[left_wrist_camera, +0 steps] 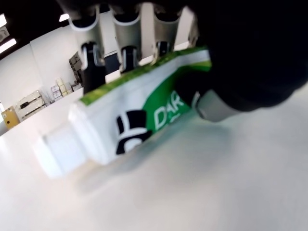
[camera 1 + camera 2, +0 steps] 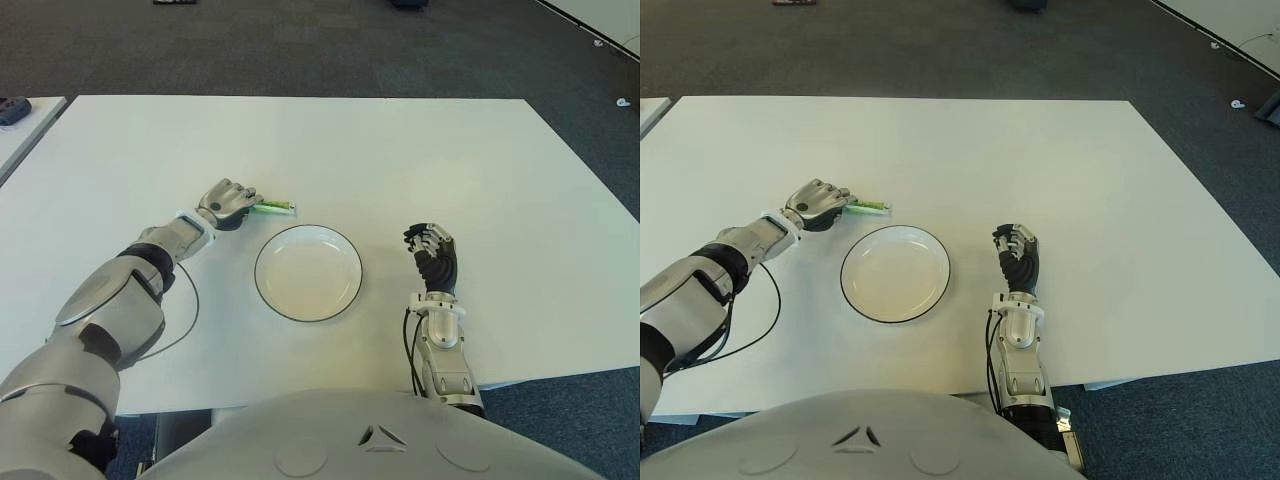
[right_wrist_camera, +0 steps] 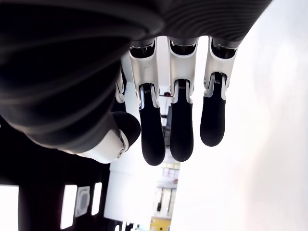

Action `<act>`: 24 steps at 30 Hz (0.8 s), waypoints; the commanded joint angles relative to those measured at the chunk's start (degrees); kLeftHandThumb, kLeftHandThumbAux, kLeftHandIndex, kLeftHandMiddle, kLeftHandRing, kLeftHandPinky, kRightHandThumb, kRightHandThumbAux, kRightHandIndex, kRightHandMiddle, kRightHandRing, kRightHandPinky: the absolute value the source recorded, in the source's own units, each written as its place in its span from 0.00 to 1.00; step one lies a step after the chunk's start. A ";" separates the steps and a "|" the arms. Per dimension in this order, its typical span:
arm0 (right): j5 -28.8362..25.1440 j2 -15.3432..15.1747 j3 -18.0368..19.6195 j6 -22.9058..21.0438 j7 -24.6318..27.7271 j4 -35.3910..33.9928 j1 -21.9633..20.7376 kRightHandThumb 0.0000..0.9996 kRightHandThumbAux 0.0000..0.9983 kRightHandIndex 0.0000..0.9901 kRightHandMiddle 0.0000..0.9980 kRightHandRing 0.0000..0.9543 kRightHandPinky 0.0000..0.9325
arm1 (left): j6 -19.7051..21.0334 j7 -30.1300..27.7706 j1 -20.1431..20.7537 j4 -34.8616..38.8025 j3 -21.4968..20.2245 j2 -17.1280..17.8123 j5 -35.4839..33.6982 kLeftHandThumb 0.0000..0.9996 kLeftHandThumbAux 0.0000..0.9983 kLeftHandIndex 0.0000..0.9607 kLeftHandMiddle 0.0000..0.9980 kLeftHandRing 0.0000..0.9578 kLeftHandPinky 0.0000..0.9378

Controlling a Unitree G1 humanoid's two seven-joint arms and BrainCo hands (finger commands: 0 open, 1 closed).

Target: Put the toothpaste on the table into the plate.

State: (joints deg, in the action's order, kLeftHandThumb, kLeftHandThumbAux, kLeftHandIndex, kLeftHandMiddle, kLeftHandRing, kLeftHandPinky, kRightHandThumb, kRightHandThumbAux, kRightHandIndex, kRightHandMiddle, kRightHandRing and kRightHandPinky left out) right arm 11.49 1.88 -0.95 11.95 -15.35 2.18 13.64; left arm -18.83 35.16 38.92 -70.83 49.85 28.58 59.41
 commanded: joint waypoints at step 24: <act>-0.47 0.04 0.25 1.15 -0.04 2.12 -1.23 0.70 0.73 0.43 0.49 0.49 0.51 | -1.32 -6.59 -2.64 1.24 -18.06 -0.51 -18.75 0.72 0.71 0.46 0.85 0.89 0.90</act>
State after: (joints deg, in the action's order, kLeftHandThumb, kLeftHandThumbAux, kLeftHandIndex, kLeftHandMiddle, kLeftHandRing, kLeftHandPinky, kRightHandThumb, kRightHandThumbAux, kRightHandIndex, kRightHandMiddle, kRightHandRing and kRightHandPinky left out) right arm 11.33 1.60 -0.93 12.62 -15.35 3.41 12.99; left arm -19.87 30.15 36.66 -70.26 34.97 28.35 44.13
